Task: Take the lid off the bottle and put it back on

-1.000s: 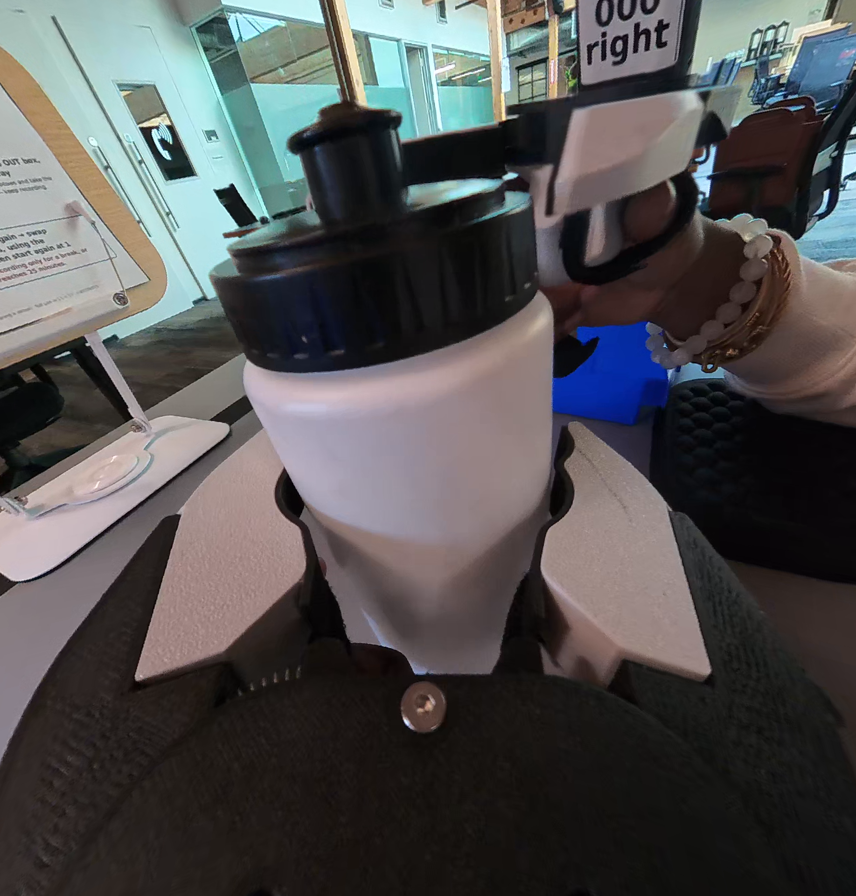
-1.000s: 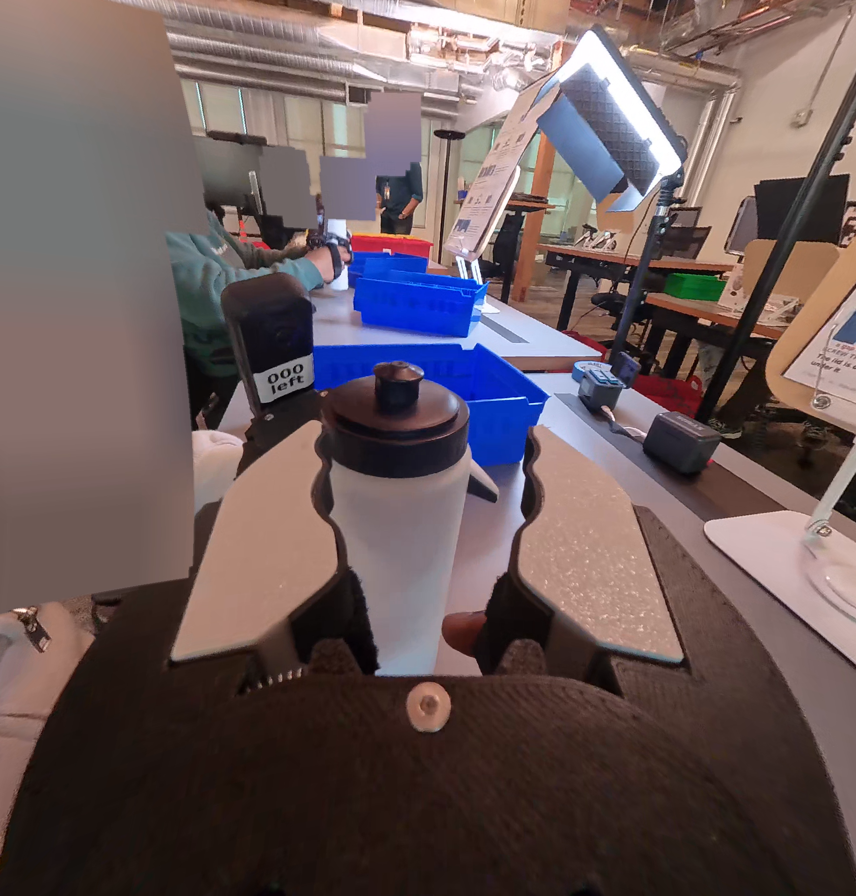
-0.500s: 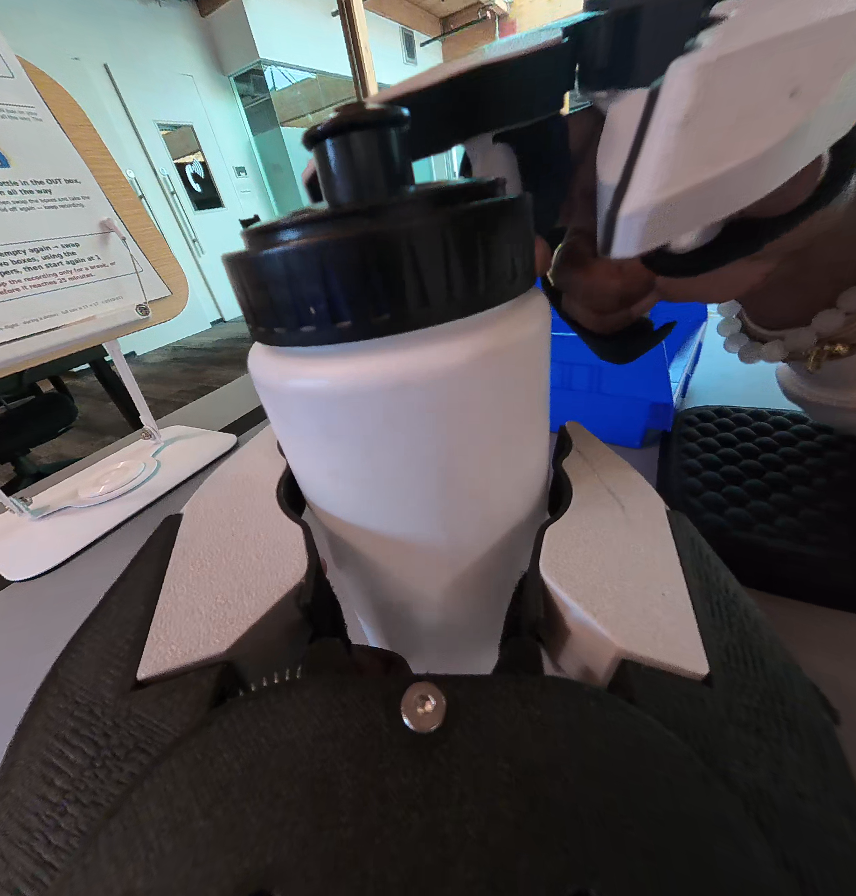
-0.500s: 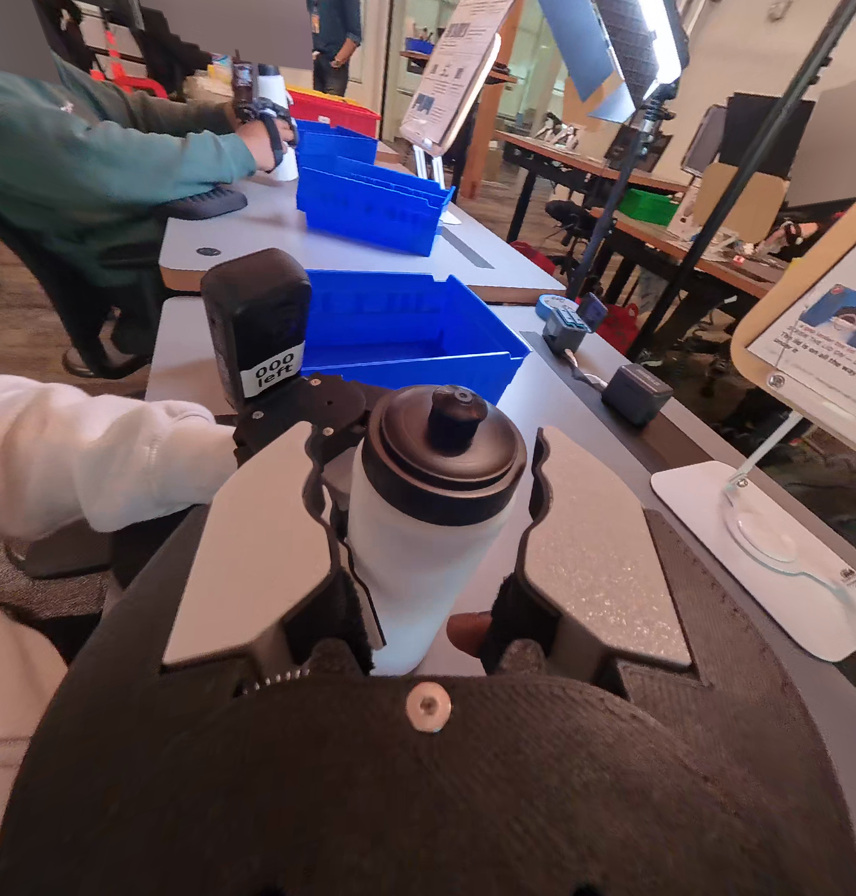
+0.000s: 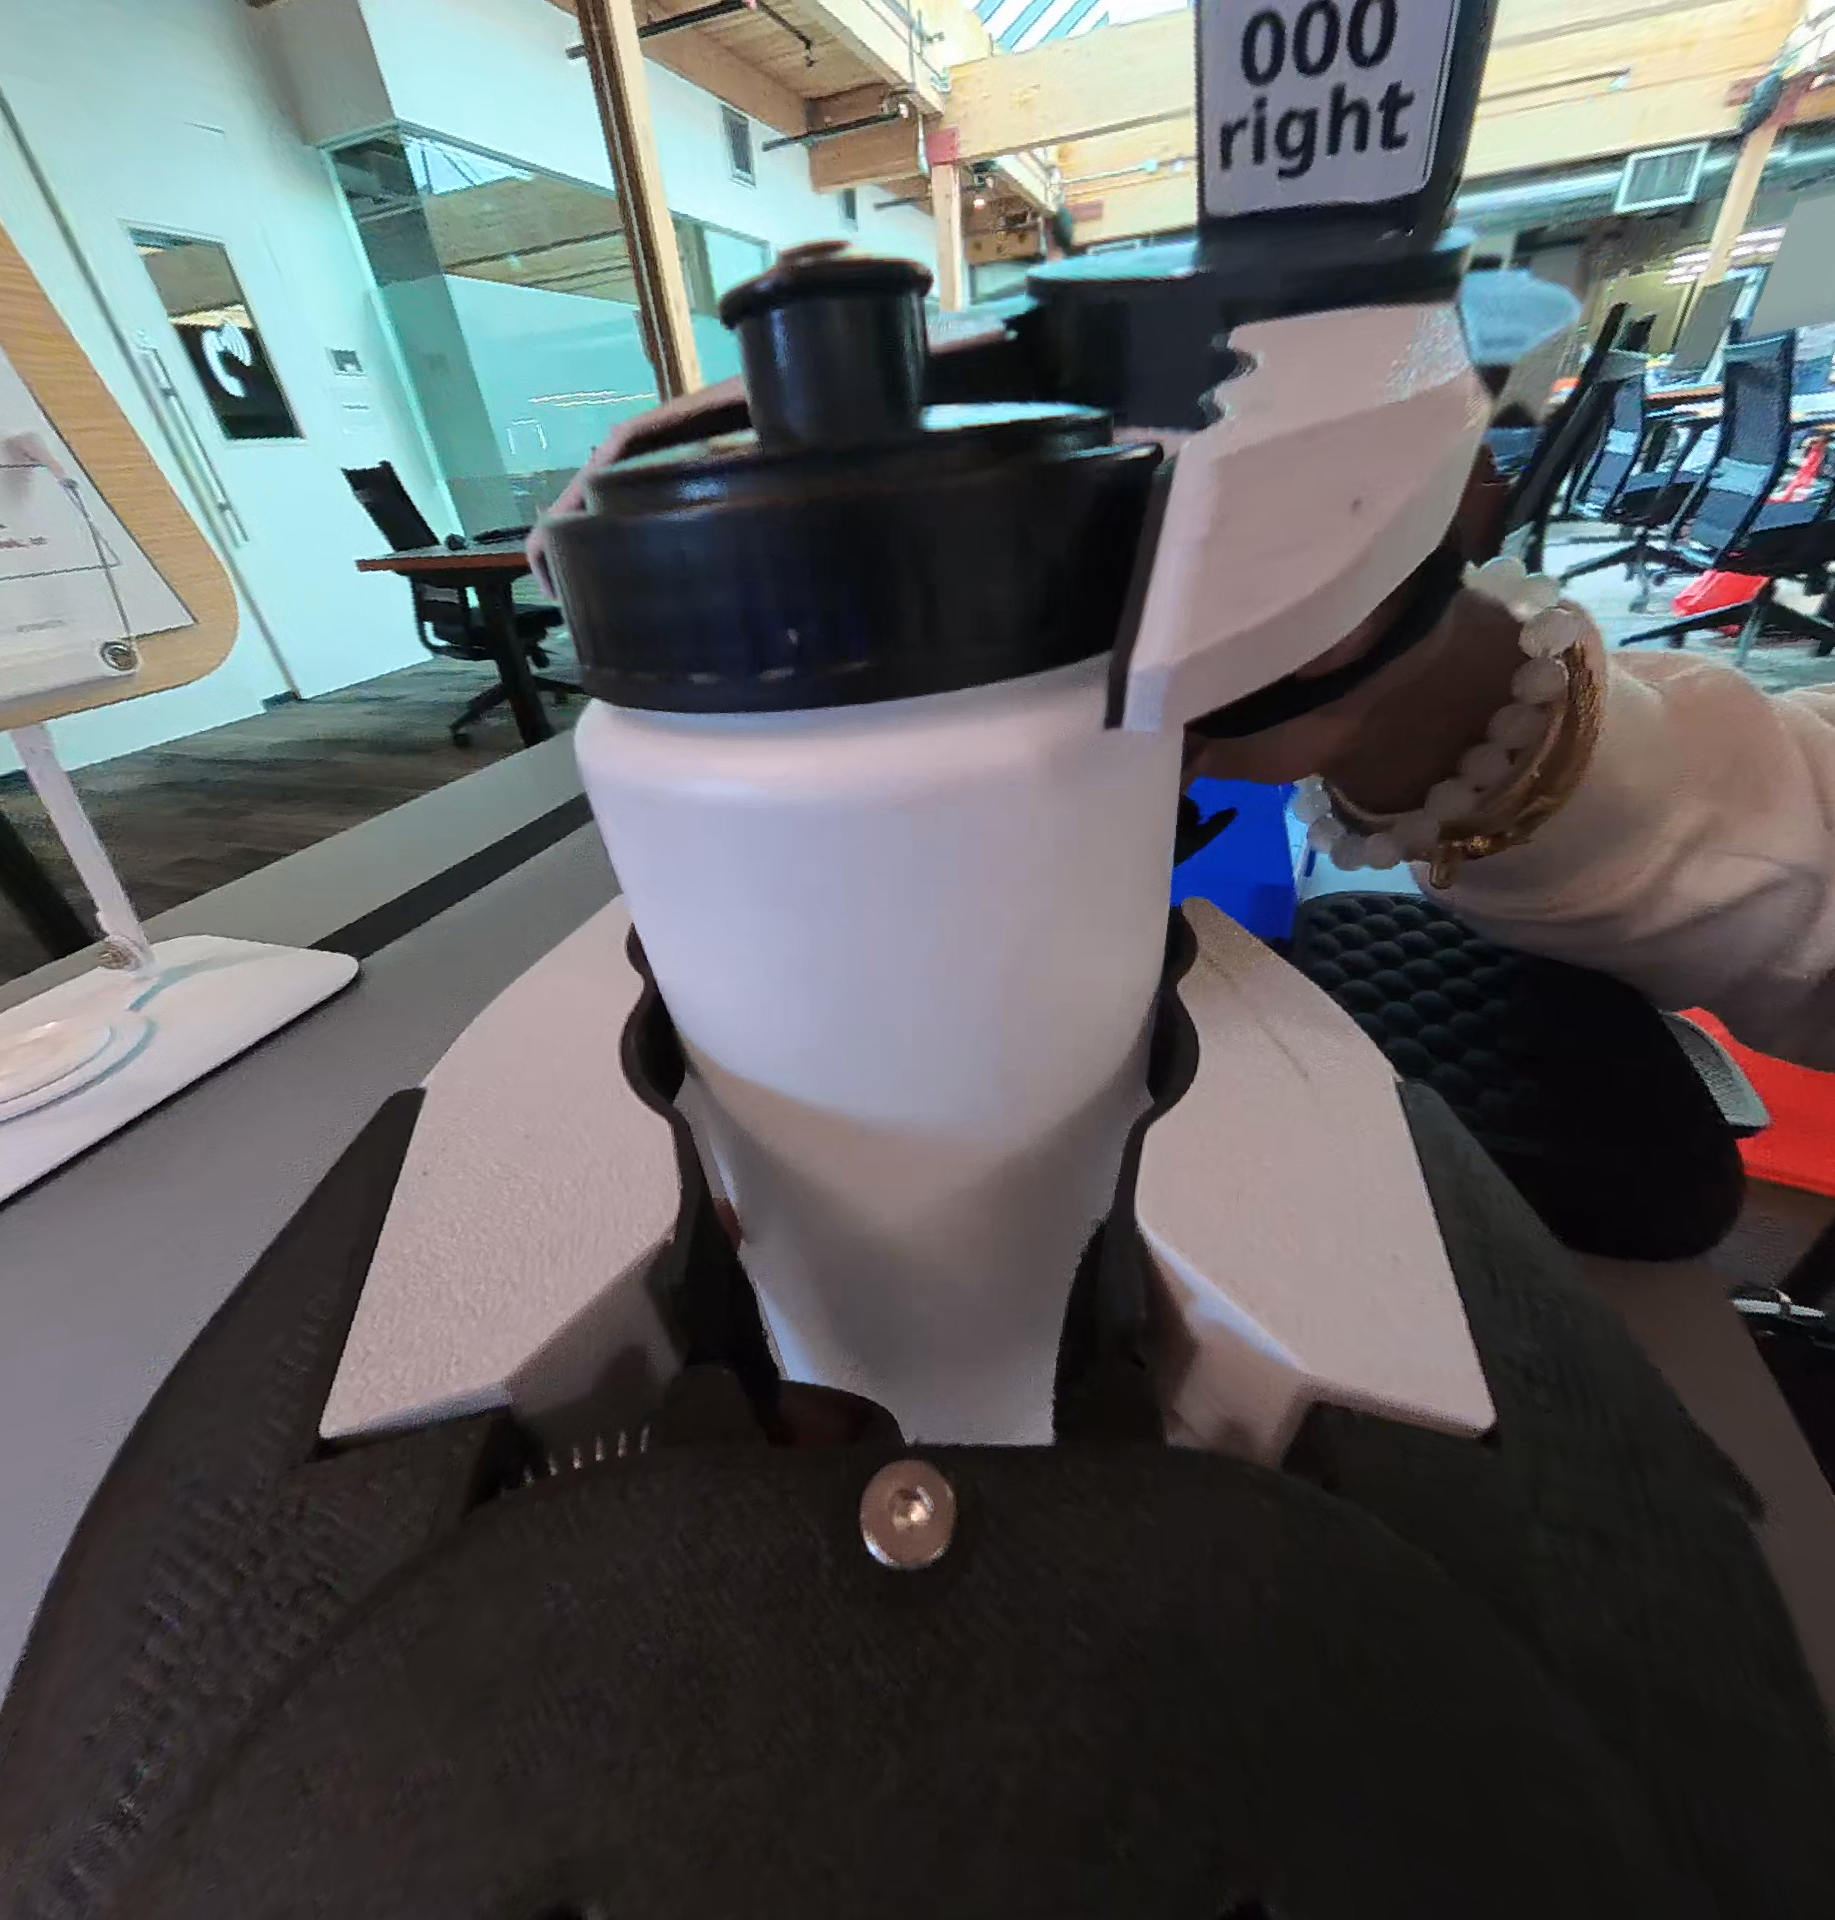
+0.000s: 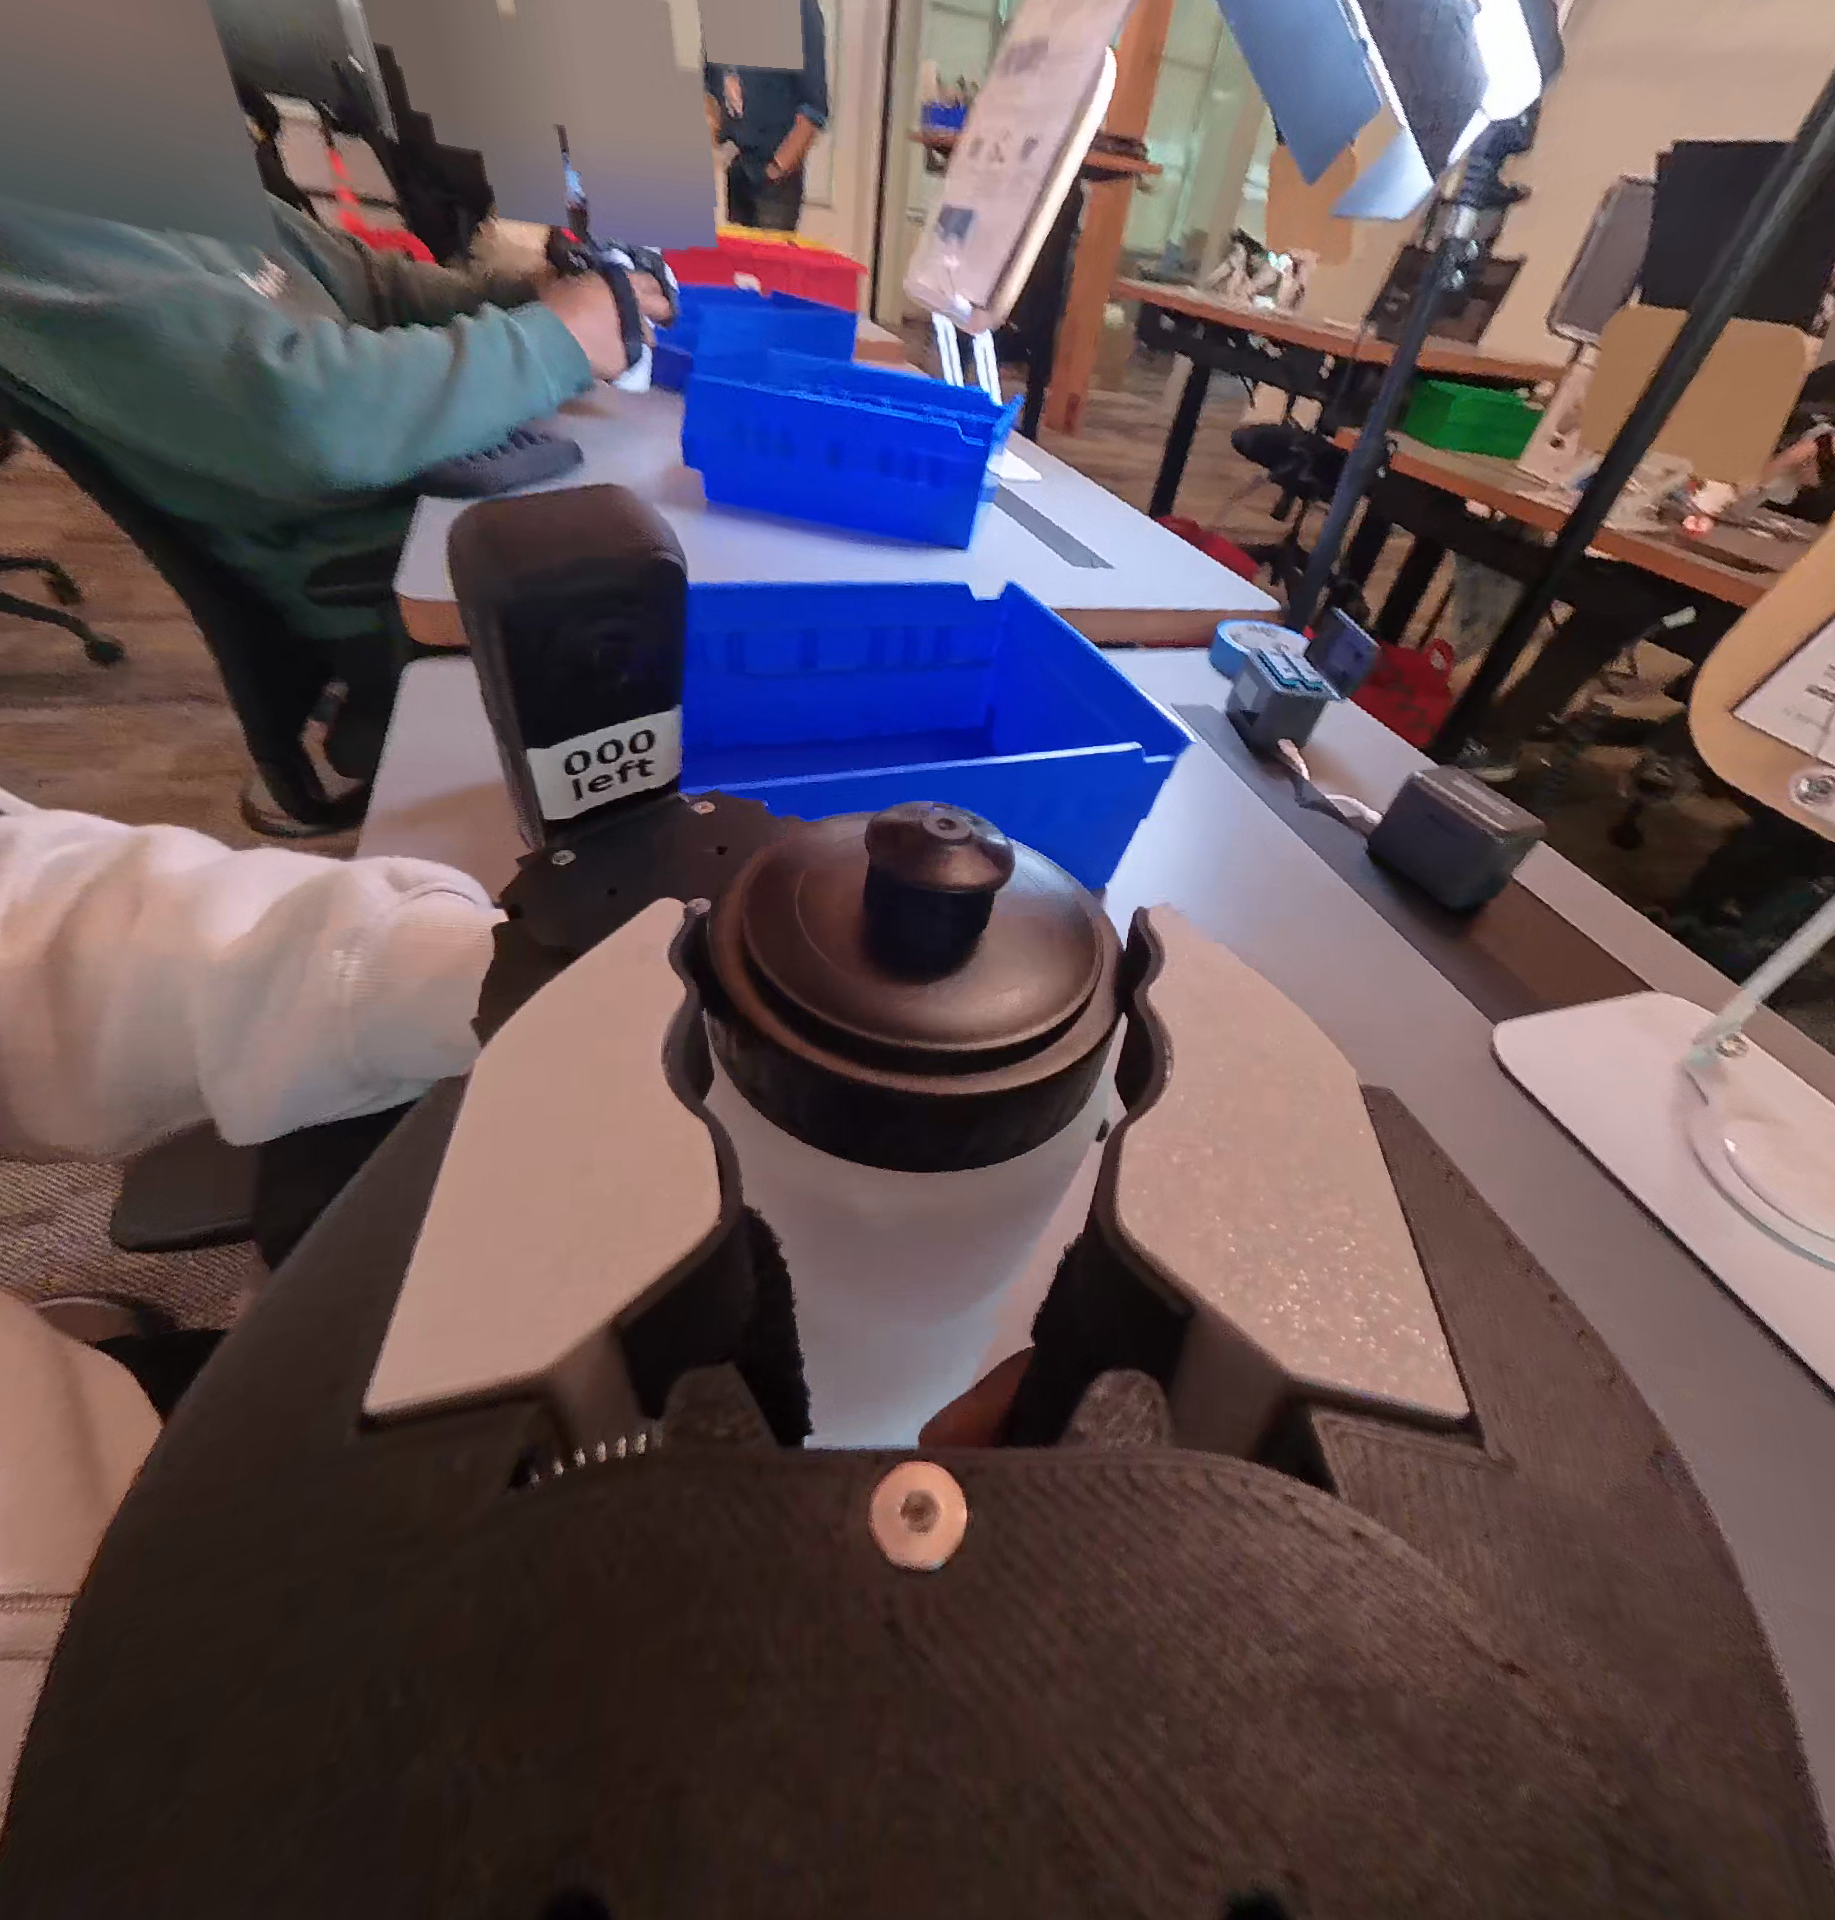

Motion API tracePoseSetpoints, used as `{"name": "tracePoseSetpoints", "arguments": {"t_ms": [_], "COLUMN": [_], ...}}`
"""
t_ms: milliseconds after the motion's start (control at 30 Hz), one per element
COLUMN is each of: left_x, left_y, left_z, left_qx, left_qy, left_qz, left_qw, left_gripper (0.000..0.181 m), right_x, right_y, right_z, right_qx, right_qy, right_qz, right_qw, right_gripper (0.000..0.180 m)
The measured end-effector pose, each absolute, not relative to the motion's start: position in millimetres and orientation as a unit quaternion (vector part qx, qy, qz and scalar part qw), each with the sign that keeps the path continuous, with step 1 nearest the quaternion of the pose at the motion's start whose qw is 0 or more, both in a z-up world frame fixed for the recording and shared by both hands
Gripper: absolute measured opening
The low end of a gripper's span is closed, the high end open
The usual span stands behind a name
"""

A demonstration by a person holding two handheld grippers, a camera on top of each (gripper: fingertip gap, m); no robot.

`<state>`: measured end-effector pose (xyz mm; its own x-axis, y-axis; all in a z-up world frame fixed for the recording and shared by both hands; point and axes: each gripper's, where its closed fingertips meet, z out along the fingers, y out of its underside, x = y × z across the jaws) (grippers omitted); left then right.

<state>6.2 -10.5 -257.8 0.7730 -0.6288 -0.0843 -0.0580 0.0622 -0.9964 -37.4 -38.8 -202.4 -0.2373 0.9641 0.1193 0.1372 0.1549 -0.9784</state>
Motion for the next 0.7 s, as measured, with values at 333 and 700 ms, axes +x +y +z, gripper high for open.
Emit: {"name": "tracePoseSetpoints", "arguments": {"t_ms": [333, 700], "left_x": [21.0, 26.0], "left_y": [-3.7, -6.0], "left_z": [-297.2, -297.0], "left_qx": [-0.714, -0.705], "left_qy": [0.303, 0.313], "left_qz": [-0.190, -0.209], "left_qw": [0.602, 0.602], "left_gripper": [0.108, 0.102], "right_x": [-31.8, -25.4], "right_y": [-43.6, -44.2], "right_z": [-199.3, -199.0], "right_qx": [-0.411, -0.386], "right_qy": [-0.602, -0.601], "right_qz": [0.524, 0.554], "right_qw": [0.440, 0.428], "right_gripper": [0.077, 0.077]}}
